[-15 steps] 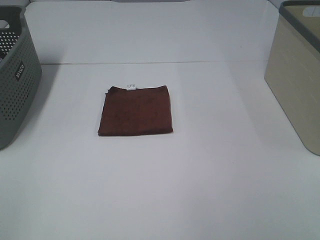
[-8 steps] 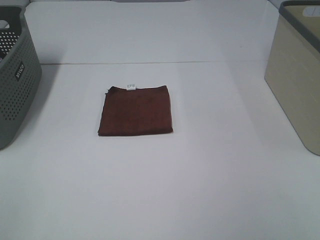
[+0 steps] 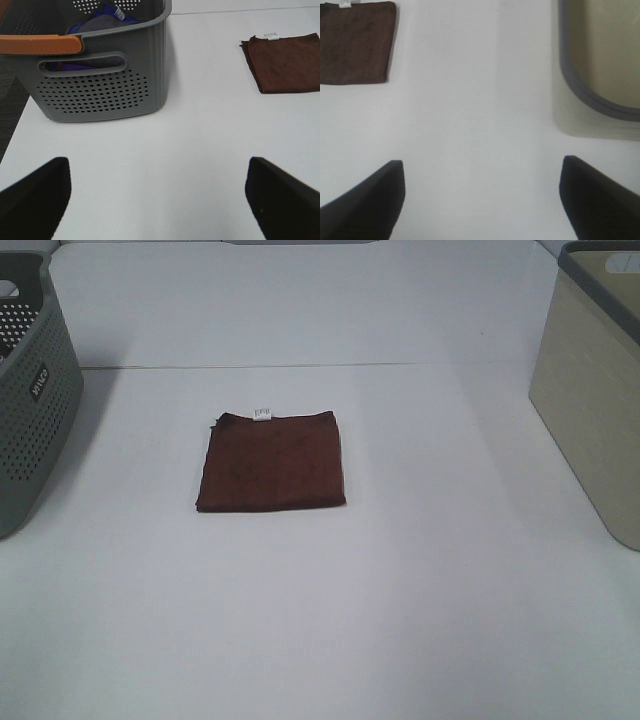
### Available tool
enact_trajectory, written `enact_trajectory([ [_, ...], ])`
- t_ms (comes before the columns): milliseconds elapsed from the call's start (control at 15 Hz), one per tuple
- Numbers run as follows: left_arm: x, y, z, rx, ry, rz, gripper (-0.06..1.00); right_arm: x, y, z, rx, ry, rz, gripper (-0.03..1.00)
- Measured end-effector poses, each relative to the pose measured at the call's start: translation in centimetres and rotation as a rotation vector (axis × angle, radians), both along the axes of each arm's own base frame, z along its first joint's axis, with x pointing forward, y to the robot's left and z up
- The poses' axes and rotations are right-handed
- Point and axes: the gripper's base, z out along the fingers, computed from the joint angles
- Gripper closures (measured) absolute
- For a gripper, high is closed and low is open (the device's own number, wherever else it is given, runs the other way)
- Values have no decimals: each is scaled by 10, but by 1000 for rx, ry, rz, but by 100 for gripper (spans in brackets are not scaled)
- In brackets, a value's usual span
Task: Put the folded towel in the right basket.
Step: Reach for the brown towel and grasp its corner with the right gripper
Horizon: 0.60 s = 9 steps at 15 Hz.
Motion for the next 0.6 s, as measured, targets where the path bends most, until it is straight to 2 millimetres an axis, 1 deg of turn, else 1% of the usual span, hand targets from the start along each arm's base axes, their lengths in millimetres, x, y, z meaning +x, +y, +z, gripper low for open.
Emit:
enact_trajectory([
  [67,0,0,0,0,0,0,6,18,5,-4,55,61,15,16],
  [133,0,0,0,0,0,0,6,50,17,-18,178,171,97,17],
  [200,0,0,0,0,0,0,6,63,24,-26,249,205,144,17],
  [333,0,0,0,0,0,0,6,81,34,-39,364,235,203,18],
  [400,0,0,0,0,0,0,6,88,38,-46,392,251,231,19],
  [467,0,0,0,0,0,0,6,94,44,-53,385,257,259,21],
  [600,0,0,0,0,0,0,6,106,69,-65,367,262,310,22],
])
